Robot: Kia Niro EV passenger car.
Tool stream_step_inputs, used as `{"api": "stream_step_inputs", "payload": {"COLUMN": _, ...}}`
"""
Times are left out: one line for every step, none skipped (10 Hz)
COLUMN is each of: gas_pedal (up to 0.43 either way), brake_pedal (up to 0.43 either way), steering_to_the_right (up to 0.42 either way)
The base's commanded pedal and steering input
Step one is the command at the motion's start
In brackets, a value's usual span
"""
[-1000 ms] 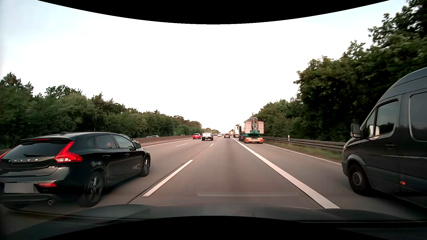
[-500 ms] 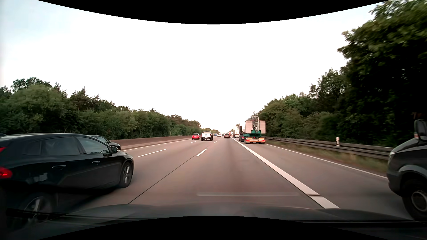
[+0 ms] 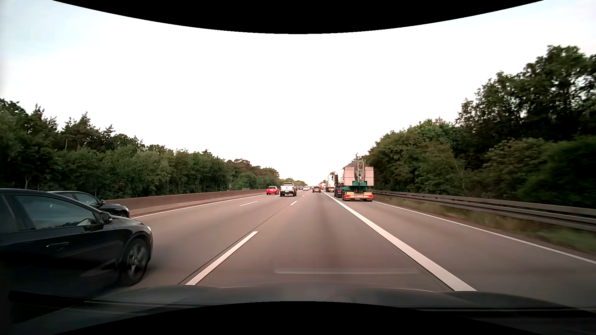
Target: Follow the waypoints while adhering to traffic rules and regulations
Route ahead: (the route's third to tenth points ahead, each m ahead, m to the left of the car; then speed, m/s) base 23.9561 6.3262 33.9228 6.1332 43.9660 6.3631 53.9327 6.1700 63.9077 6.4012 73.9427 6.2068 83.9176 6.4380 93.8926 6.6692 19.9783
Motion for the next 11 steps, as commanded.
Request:
{"api": "stream_step_inputs", "payload": {"gas_pedal": 0.0, "brake_pedal": 0.0, "steering_to_the_right": -0.004}}
{"api": "stream_step_inputs", "payload": {"gas_pedal": 0.0, "brake_pedal": 0.0, "steering_to_the_right": -0.004}}
{"api": "stream_step_inputs", "payload": {"gas_pedal": 0.0, "brake_pedal": 0.0, "steering_to_the_right": -0.004}}
{"api": "stream_step_inputs", "payload": {"gas_pedal": 0.0, "brake_pedal": 0.0, "steering_to_the_right": -0.004}}
{"api": "stream_step_inputs", "payload": {"gas_pedal": 0.0, "brake_pedal": 0.0, "steering_to_the_right": -0.004}}
{"api": "stream_step_inputs", "payload": {"gas_pedal": 0.0, "brake_pedal": 0.0, "steering_to_the_right": -0.004}}
{"api": "stream_step_inputs", "payload": {"gas_pedal": 0.0, "brake_pedal": 0.0, "steering_to_the_right": -0.004}}
{"api": "stream_step_inputs", "payload": {"gas_pedal": 0.0, "brake_pedal": 0.0, "steering_to_the_right": -0.004}}
{"api": "stream_step_inputs", "payload": {"gas_pedal": 0.0, "brake_pedal": 0.0, "steering_to_the_right": -0.004}}
{"api": "stream_step_inputs", "payload": {"gas_pedal": 0.0, "brake_pedal": 0.0, "steering_to_the_right": -0.004}}
{"api": "stream_step_inputs", "payload": {"gas_pedal": 0.0, "brake_pedal": 0.0, "steering_to_the_right": -0.004}}
